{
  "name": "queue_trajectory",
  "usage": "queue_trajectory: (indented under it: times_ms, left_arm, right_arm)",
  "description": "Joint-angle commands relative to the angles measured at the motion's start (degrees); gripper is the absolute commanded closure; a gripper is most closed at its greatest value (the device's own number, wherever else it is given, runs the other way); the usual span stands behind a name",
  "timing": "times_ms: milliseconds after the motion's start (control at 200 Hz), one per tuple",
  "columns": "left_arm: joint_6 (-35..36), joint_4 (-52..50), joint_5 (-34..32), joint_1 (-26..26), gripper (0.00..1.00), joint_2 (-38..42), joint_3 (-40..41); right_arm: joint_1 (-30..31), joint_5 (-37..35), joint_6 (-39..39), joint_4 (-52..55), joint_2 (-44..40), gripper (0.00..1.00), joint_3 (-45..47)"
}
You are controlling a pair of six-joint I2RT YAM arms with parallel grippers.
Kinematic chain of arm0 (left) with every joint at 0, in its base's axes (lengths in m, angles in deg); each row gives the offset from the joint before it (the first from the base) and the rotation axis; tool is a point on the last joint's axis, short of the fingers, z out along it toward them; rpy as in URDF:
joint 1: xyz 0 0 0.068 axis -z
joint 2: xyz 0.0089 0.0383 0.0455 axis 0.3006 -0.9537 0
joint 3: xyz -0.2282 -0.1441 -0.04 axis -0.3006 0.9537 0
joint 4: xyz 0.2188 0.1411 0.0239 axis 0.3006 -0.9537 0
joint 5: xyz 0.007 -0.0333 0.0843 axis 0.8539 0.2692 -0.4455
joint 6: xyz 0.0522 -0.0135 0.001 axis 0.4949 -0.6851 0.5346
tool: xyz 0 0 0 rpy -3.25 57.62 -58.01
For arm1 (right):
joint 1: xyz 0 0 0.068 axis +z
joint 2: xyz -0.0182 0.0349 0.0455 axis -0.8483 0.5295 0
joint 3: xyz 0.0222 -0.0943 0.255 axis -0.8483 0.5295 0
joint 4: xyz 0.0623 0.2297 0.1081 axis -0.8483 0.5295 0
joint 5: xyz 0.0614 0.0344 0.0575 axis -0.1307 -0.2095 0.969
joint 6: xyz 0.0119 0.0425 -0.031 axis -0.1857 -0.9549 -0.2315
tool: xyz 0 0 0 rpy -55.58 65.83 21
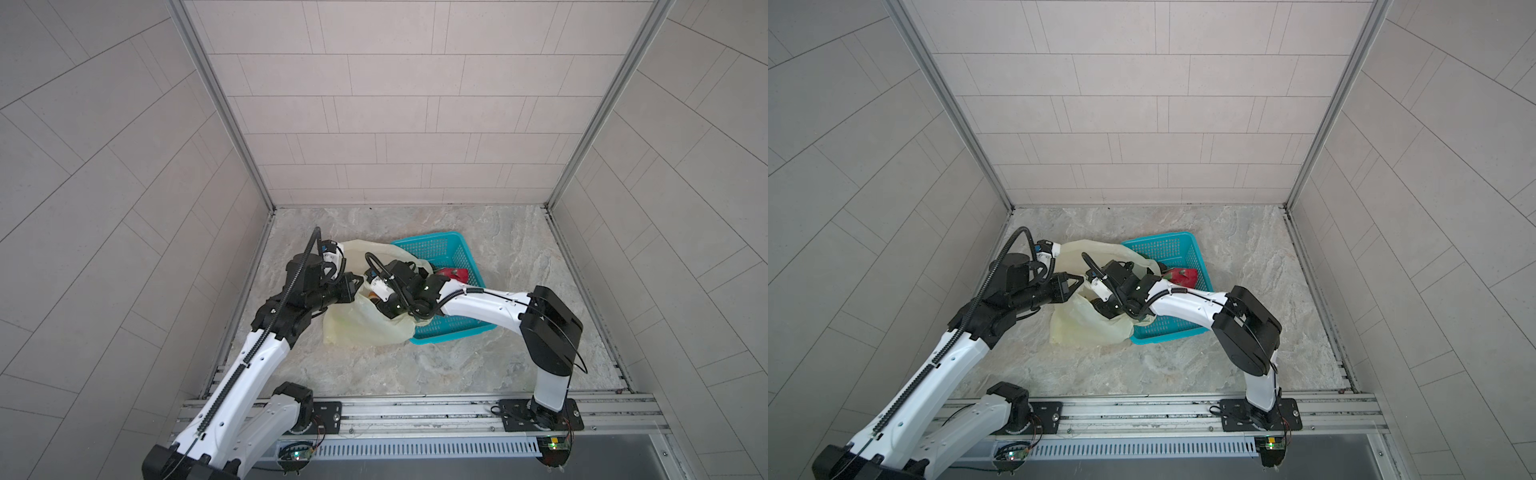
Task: Place the fruits into the plastic bag
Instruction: Place the fruit in the plastic bag.
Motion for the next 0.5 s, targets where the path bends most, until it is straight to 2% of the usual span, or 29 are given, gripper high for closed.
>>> queue_trajectory:
  times_ms: [0,155,330,495]
  left_arm:
    - [1.21,-0.86,-1.31,0.11,1.00,0.66,-0.69]
    - [3.70,-5.34,-2.07,0.13,1.00,-0.48,-2.61]
    - [5.59,-8.81,-3.07,0.11,1.00,-1.23,-4.36]
    - [6.38,-9.76,-3.09,0.10,1.00,-1.12,-4.94]
  right_arm:
    - [0.18,-4.70,1.58,3.58,-2.87,0.29,0.43]
    - [-0.58,-7.79,2.21,4.44,-7.24,0.17,2.18]
    - [-2.99,-10.11,2.51,5.86,-13.44,0.16,6.64]
    - [-6.27,-18.87,0.88,5.84,-21.39,0.16,12.34]
